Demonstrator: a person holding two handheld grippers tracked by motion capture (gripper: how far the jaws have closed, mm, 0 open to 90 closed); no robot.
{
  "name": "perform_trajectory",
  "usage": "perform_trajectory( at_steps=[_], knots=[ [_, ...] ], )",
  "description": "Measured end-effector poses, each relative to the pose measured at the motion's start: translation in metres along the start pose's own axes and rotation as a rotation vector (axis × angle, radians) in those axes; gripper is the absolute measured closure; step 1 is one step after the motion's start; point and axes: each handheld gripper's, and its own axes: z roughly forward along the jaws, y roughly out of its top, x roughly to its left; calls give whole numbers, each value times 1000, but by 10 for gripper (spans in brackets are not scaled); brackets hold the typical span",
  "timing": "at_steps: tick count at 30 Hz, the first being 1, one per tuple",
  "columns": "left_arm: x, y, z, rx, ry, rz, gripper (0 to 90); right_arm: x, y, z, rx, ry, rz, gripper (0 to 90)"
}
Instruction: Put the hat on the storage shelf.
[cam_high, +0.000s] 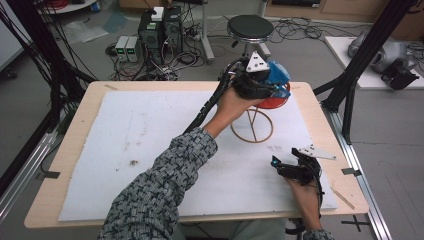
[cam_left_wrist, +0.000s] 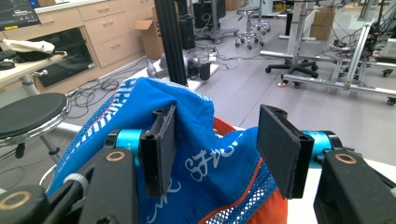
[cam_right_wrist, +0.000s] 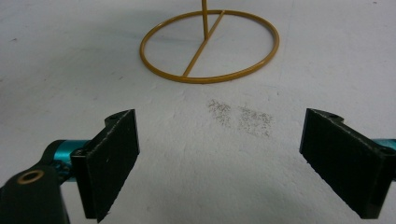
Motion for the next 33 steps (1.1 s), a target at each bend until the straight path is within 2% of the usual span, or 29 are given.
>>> perform_trajectory(
  at_steps=[7,26,33],
  knots=[
    [4,-2,-3,-5,17,-26,429,0,0,0,1,1,2,109],
    [8,-3,-8,-7,25,-31,397,0,0,0,-1,1,-1,109],
    [13,-5,-16,-2,31,-28,390,0,0,0,0,2,1,109]
  ],
)
